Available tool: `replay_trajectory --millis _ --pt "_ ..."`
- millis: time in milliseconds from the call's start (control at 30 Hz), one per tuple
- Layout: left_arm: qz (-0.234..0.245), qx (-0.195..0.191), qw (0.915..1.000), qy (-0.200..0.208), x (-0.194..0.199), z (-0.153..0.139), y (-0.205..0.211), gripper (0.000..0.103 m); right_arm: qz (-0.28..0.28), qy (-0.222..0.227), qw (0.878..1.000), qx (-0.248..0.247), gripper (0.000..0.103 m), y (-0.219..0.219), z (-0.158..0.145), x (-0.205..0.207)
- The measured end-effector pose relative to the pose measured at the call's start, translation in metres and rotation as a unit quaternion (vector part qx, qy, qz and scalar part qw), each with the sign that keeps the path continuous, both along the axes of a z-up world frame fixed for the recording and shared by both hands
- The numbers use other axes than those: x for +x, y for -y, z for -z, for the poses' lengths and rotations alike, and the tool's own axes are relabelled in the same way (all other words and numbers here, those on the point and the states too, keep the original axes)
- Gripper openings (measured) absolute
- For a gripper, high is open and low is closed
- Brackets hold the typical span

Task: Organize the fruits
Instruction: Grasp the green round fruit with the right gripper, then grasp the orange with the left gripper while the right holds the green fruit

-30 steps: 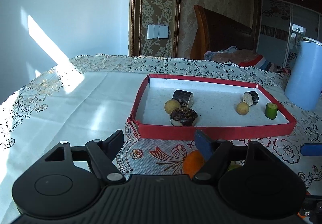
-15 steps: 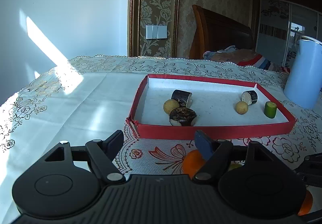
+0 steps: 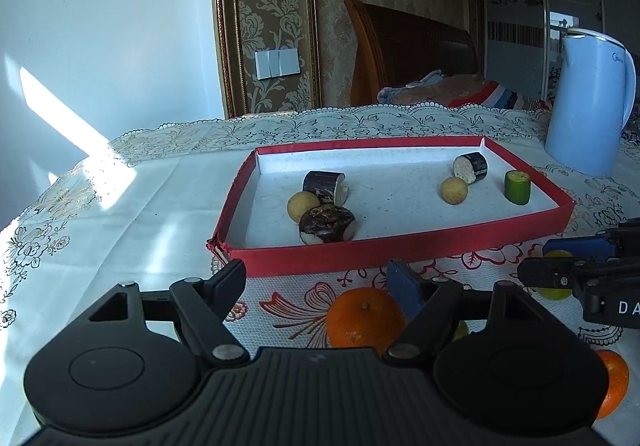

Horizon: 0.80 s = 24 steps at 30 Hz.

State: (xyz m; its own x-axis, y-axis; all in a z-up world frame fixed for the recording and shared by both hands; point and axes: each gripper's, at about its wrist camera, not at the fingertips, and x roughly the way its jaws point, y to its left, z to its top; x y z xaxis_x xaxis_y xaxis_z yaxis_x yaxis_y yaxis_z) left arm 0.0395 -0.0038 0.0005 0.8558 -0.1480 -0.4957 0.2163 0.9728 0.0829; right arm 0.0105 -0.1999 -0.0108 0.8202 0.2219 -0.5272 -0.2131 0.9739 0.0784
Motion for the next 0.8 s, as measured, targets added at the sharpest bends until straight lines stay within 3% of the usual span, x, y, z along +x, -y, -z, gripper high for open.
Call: replay_trajectory --millis 67,100,233,333,400,567,800 --pt "0.016 0.039 0.9988 -0.024 0.007 0.009 0.015 0.077 -0.005 0.0 1.0 -0.001 0.03 -0.001 0.001 -0.001" --pt "0.009 0.049 0.9986 -0.015 0.006 0.011 0.017 0.078 -0.007 0.002 1.0 -0.002 0.03 -0.002 0.001 -0.002" --pt "0.008 0.051 0.9986 -0.01 -0.002 0.011 0.009 0.081 -0.006 0.001 1.0 0.0 0.03 -0.002 0.002 -0.002" --pt "-0.039 0.07 0.9967 -0.014 0.003 0.013 0.001 0.081 -0.005 -0.003 1.0 0.0 0.03 -0.002 0.003 -0.001" --pt "-0.052 0.058 0.9966 -0.026 0.007 0.013 -0.008 0.088 -0.004 -0.004 1.0 0.0 0.03 -0.002 0.004 0.0" --pt "-0.047 0.056 0.9968 -0.032 0.008 0.013 -0.011 0.089 0.001 -0.012 1.0 -0.008 0.03 -0.002 0.008 0.002" --pt "-0.045 0.007 0.9968 -0.066 0.015 0.012 -0.026 0.09 0.006 -0.021 1.0 -0.014 0.03 -0.002 0.012 0.005"
